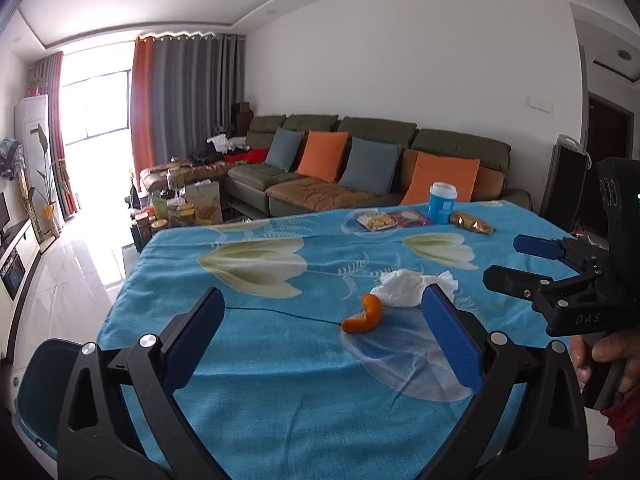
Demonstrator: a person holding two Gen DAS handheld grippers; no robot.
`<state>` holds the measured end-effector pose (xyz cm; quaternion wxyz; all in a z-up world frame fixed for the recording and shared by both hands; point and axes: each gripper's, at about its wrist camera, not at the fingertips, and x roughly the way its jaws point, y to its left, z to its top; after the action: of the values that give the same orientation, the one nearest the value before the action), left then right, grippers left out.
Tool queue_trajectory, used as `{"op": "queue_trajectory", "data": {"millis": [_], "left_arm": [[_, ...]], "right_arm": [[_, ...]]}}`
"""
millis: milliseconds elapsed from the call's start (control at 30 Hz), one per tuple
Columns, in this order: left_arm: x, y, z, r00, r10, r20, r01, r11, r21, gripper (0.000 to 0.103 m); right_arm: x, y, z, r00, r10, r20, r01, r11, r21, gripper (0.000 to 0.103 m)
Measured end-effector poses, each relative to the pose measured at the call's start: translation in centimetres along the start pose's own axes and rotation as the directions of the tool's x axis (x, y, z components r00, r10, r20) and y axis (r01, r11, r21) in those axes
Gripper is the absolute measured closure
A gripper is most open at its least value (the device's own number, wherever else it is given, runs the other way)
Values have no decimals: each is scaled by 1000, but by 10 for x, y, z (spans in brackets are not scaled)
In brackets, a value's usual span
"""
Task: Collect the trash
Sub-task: 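Move both tools back over the remaining tissue and orange peel, then grasp the remaining tissue with right tool while left tool grasps the orange peel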
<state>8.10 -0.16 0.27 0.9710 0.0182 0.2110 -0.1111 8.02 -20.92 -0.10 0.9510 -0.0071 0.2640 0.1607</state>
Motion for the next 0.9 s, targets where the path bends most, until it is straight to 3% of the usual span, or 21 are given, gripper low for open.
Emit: {"op": "queue_trajectory", "data": {"millis": [367, 633, 900], "left_arm": [[57, -1, -2, 991, -42, -123, 38, 999, -40, 6], [105, -9, -6, 966, -60, -252, 51, 998, -42, 6], [145, -27, -11, 931, -37, -364, 47, 999, 18, 6]], "right_arm": [[48, -23, 3, 993, -5, -119, 7, 1000, 12, 7], [77, -36, 1, 976, 2, -218, 5, 1000, 27, 9], [97, -34, 2, 954, 3, -300, -5, 1000, -8, 24]]}}
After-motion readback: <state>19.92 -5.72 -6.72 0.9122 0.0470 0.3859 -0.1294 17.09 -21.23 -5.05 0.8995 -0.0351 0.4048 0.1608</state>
